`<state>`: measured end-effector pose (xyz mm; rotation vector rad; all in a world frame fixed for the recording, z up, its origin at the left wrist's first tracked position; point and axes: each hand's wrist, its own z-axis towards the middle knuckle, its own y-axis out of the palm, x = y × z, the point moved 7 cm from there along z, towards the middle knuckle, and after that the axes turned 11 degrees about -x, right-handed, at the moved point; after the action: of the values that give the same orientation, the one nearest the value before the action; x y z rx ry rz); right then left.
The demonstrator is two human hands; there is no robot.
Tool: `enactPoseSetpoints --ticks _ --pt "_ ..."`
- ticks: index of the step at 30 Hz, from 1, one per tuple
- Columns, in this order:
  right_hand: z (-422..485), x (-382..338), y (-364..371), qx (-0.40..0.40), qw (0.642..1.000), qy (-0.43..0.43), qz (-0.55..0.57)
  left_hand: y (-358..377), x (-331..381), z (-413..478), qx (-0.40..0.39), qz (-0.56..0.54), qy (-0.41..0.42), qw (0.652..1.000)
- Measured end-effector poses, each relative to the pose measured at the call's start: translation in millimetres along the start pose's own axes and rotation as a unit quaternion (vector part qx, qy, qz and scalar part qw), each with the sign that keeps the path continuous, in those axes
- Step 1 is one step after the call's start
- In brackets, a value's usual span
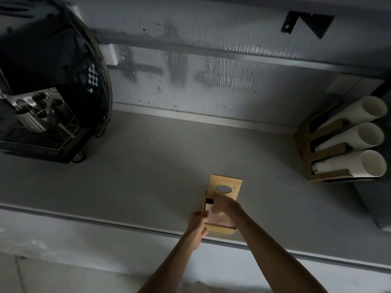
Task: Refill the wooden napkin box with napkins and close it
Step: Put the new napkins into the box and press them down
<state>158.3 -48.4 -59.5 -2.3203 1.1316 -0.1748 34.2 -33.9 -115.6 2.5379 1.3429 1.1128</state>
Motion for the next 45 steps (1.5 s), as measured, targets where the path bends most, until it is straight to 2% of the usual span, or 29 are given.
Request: enactPoseSetpoints --ticks 5,13,19,23,29,31,33,35,36,38,40,42,45 --pt "1 3 7 -0.074 0.996 0.028 -0.052 3 -1 0 -0.003 -0.039 -0.008 0.999" --pt "-2 5 6 -0.109 0.987 0.02 -0.117 3 -2 7 0.017 -0.033 -0.009 0.999" --pt "4 4 7 -0.072 0.995 0.002 -0.064 5 1 4 0.024 -0.016 -0.004 1.0" --pt "4 -1 17 -0.032 0.999 -0.016 -0.027 5 6 3 0.026 0.091 0.024 0.995" --pt "-1 14 19 0.039 0.998 -0.036 0.017 -8 3 21 0.053 0.239 0.067 0.967" --pt "-21 17 12 0.103 0.992 -0.065 0.029 -4 8 14 0.065 0.27 0.063 0.959" --pt "-53 27 4 0.251 0.964 -0.073 0.056 1 17 1 0.082 0.358 0.082 0.926" --pt "-82 43 10 0.377 0.916 -0.069 0.122 8 33 -16 0.111 0.493 0.147 0.85" --pt "-85 52 19 0.401 0.9 -0.072 0.156 14 39 -24 0.113 0.542 0.194 0.81" --pt "-75 58 38 0.381 0.897 -0.076 0.212 29 47 -32 0.077 0.606 0.25 0.751" --pt "-62 56 50 0.353 0.895 -0.069 0.263 40 50 -27 0.019 0.655 0.235 0.718" --pt "-60 51 51 0.352 0.886 -0.054 0.297 43 53 -19 -0.014 0.673 0.188 0.715" --pt "-55 56 54 0.329 0.9 -0.021 0.284 40 59 -15 -0.004 0.674 0.135 0.726"
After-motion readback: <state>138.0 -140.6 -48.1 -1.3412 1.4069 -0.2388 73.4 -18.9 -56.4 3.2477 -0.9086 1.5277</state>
